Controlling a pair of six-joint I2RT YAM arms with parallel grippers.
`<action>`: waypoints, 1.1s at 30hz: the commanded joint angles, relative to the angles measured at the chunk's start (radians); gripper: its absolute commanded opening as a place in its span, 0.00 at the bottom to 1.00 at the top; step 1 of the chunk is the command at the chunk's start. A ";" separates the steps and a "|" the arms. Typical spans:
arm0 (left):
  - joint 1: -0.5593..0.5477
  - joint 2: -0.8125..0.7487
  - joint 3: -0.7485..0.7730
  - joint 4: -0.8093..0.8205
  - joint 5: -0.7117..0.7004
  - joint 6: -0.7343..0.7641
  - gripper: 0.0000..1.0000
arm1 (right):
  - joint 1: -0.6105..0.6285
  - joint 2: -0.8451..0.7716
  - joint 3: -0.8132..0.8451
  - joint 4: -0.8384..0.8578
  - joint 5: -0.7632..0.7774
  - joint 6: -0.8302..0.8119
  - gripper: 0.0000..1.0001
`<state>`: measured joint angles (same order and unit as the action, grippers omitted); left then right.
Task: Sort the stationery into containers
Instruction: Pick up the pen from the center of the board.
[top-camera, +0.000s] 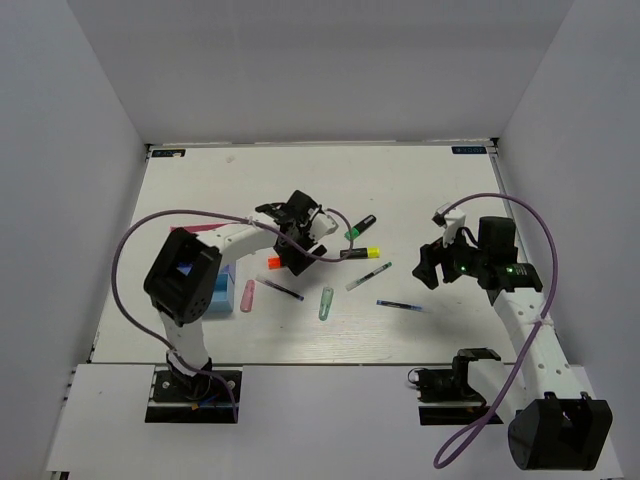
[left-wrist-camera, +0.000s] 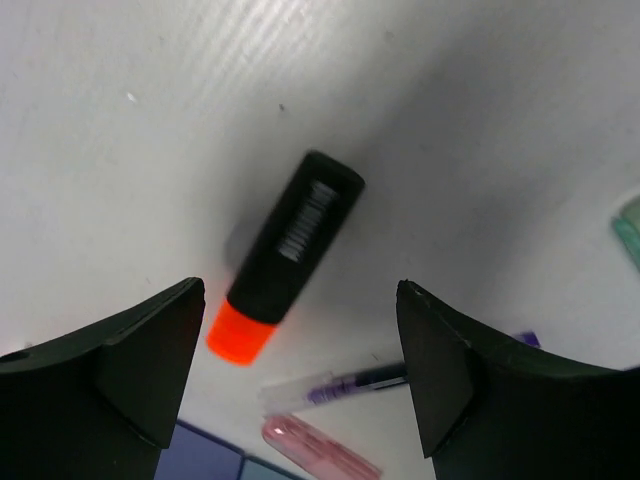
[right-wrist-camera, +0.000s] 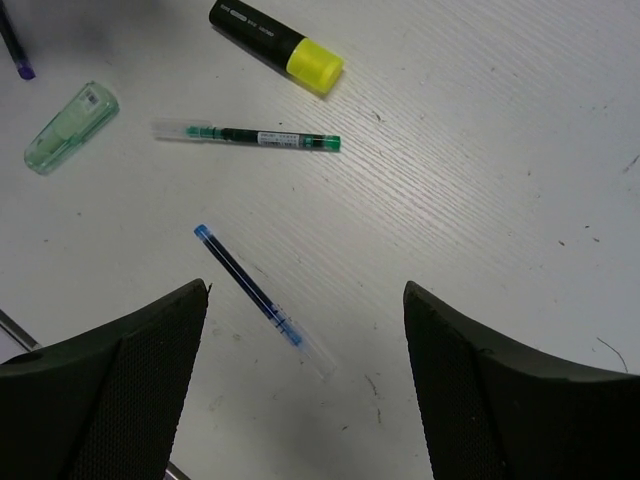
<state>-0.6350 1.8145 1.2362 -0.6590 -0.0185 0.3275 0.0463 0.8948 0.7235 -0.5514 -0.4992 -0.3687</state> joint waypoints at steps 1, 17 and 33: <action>0.033 0.031 0.091 0.004 0.017 0.071 0.87 | 0.001 0.010 0.007 0.001 -0.048 -0.013 0.81; 0.080 0.144 -0.044 0.042 0.120 0.088 0.16 | -0.002 0.000 0.007 0.013 -0.004 -0.004 0.81; 0.353 -0.312 -0.089 0.320 0.270 -0.019 0.00 | 0.001 0.015 -0.006 0.021 -0.041 -0.019 0.11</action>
<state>-0.3050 1.6096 1.1759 -0.4328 0.1806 0.2234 0.0463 0.9062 0.7231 -0.5507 -0.5095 -0.3717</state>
